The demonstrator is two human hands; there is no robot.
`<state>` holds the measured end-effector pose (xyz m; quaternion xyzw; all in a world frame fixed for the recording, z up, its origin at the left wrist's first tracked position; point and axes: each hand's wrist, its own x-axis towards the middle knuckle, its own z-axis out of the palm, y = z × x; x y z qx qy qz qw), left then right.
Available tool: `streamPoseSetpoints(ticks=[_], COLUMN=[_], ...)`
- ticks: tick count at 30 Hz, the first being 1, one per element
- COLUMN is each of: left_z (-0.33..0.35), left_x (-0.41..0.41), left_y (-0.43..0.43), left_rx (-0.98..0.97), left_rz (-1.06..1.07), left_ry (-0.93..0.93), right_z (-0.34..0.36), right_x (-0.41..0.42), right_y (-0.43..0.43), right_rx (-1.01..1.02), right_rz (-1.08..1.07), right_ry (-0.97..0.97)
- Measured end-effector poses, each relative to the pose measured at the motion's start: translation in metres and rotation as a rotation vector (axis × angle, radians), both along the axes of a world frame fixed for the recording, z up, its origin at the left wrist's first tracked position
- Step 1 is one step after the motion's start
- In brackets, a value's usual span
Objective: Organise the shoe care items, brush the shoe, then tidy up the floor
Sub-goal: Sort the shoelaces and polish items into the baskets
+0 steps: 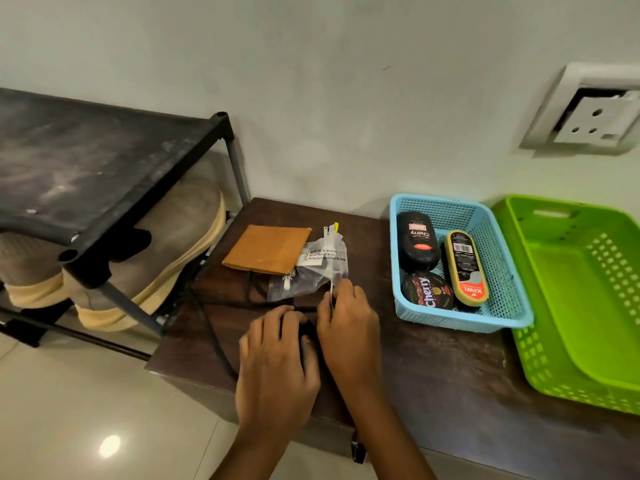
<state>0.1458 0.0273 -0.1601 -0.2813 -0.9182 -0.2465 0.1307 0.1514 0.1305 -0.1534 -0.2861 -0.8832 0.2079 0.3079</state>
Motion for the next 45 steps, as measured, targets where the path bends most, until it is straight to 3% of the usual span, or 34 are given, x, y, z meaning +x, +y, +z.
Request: streamPoseSetpoints(ticks=[6,10,14,17,22,28,31,35,40,45], left_z=[0.001,0.01,0.034,0.054,0.089,0.098,0.101,0.102,0.101,0.099], left_x=[-0.003,-0.006,-0.014,-0.015,-0.009,-0.004,0.003,0.006,0.002,0.003], left_y=[-0.005,-0.004,0.0,0.006,0.006,0.006,0.012,0.026,0.026,0.028], left_rx=[0.053,0.161,0.349,0.521,0.754,0.608,0.691,0.881,0.963,0.795], left_rz=[-0.054,-0.032,0.01,-0.096,-0.231,-0.325,-0.434,-0.304,-0.249,-0.234], left_ry=[-0.047,-0.109,-0.166,-0.19,-0.328,-0.676,-0.9,-1.06,-1.053,-0.872], right_z=[0.03,0.069,0.104,0.122,0.133,0.118,0.107,0.103,0.107,0.103], right_x=[0.003,0.007,0.014,0.026,0.058,0.076,0.074,0.071,0.078,0.085], right_y=[0.013,0.023,0.031,0.039,0.048,0.039,0.03,0.024,0.031,0.044], right_rx=[-0.119,0.032,0.217,0.293,0.074,-0.082,-0.176,-0.319,-0.576,-0.472], right_rz=[-0.015,-0.085,-0.116,-0.116,0.059,0.164,0.152,0.24,0.368,0.47], right_ry=[-0.13,-0.154,-0.012,0.094,0.252,0.26,0.276,0.214,0.071,-0.165])
